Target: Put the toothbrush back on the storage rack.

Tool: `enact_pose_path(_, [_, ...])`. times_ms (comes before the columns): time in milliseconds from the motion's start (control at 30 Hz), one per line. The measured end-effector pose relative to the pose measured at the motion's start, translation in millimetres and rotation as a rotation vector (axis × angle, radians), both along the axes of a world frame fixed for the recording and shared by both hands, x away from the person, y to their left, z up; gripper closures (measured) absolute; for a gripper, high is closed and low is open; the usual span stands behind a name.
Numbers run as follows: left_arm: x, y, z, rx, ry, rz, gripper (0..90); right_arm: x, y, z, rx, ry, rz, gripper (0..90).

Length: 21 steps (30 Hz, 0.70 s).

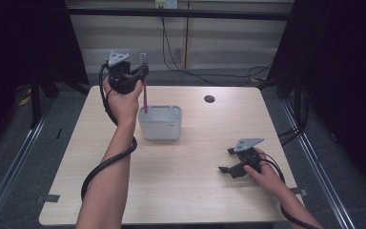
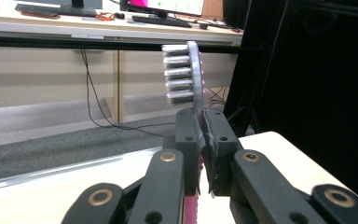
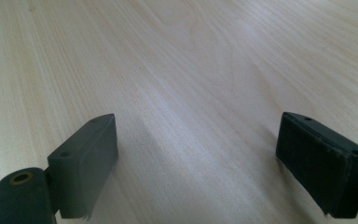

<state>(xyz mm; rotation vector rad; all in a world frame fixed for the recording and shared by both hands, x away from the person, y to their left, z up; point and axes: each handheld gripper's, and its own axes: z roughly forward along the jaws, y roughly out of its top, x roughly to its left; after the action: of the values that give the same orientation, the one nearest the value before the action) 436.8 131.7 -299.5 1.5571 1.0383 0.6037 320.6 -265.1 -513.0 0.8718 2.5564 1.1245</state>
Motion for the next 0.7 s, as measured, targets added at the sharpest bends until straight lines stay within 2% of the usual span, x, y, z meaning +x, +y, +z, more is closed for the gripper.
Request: enact_pose_path(700, [4.9, 6.5, -25.1, 0.014, 0.018, 0.039, 85.2, 0.1, -0.1, -0.1, 0.001, 0.000, 0.002, 12.4])
